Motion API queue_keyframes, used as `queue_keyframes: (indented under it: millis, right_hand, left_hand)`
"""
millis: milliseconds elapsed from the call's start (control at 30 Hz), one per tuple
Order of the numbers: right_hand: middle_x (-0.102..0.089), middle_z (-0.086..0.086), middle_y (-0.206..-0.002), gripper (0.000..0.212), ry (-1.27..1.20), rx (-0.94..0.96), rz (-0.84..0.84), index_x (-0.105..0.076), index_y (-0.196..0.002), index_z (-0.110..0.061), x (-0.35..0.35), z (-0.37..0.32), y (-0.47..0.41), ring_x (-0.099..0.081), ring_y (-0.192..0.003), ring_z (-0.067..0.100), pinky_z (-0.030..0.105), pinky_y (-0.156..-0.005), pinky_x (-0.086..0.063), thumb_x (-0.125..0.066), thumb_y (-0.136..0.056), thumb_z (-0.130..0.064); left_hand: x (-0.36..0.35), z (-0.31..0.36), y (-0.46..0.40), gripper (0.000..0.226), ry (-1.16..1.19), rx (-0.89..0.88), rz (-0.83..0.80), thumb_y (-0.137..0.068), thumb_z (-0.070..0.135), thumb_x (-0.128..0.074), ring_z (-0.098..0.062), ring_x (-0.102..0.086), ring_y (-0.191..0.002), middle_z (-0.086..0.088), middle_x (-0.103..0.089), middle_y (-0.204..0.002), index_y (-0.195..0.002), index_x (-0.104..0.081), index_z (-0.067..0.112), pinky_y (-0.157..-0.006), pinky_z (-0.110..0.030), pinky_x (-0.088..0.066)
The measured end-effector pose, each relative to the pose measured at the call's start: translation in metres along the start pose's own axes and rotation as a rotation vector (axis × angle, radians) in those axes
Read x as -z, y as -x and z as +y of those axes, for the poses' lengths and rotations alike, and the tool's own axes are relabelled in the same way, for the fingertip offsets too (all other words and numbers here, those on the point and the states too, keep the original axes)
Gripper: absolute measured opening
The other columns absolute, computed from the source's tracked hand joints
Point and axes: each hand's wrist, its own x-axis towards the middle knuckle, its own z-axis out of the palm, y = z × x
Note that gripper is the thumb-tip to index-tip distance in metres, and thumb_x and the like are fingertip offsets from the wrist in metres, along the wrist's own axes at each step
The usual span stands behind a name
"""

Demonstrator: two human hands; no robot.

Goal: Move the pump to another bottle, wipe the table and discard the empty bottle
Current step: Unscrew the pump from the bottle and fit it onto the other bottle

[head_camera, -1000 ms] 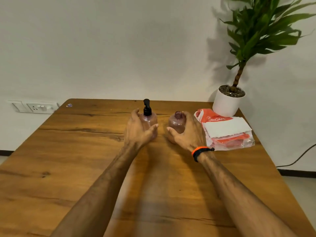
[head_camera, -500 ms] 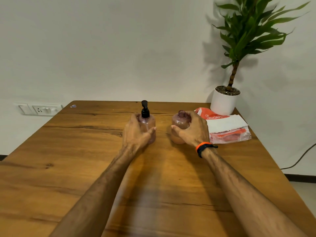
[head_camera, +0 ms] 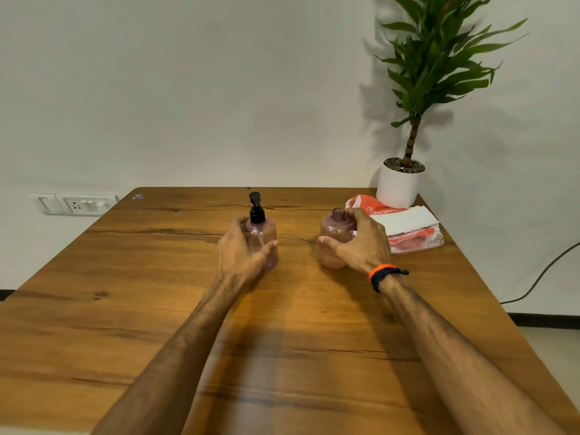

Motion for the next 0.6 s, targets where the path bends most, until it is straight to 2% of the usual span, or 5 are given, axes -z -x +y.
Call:
queue_keyframes:
  millis: [200,333,433,600]
  right_hand:
    - [-0.062,0.000,-0.127,0.081,0.018,0.068,0.034,-0.053,-0.128,-0.020,0.009,-0.013,-0.002,-0.057,-0.116,0.019,0.034,-0.096,-0.049,-0.077,-0.065,-0.064]
    - [-0.065,-0.001,-0.122,0.060,-0.016,0.177,0.138,-0.058,-0.122,-0.019,0.015,-0.036,-0.008,-0.060,-0.112,0.015,0.036,-0.094,-0.053,-0.077,-0.074,-0.049]
    - [-0.068,-0.008,-0.108,0.041,-0.104,0.218,0.165,-0.063,-0.112,-0.021,0.011,-0.059,-0.012,-0.063,-0.096,0.008,0.032,-0.082,-0.056,-0.077,-0.076,-0.036]
    - [-0.066,-0.015,-0.092,0.032,-0.175,0.223,-0.031,-0.067,-0.105,-0.022,-0.017,-0.084,-0.020,-0.062,-0.080,-0.003,0.011,-0.069,-0.049,-0.079,-0.076,-0.029]
  left_hand:
    - [-0.003,-0.006,0.002,0.082,0.017,-0.010,0.019,-0.073,0.039,-0.081,-0.022,-0.060,-0.114,-0.009,-0.059,-0.132,-0.138,-0.041,0.010,-0.098,-0.042,-0.052]
    - [-0.003,-0.008,0.004,0.082,0.049,-0.031,0.024,-0.073,0.041,-0.081,-0.022,-0.060,-0.115,-0.009,-0.058,-0.134,-0.139,-0.041,0.011,-0.097,-0.040,-0.053]
    - [-0.003,-0.011,0.006,0.085,0.090,-0.039,0.029,-0.072,0.041,-0.081,-0.021,-0.058,-0.117,-0.009,-0.056,-0.136,-0.141,-0.039,0.013,-0.098,-0.041,-0.052]
    - [-0.006,-0.015,0.008,0.082,0.147,-0.059,0.053,-0.072,0.042,-0.081,-0.011,-0.055,-0.110,-0.005,-0.057,-0.134,-0.139,-0.041,0.018,-0.094,-0.034,-0.052]
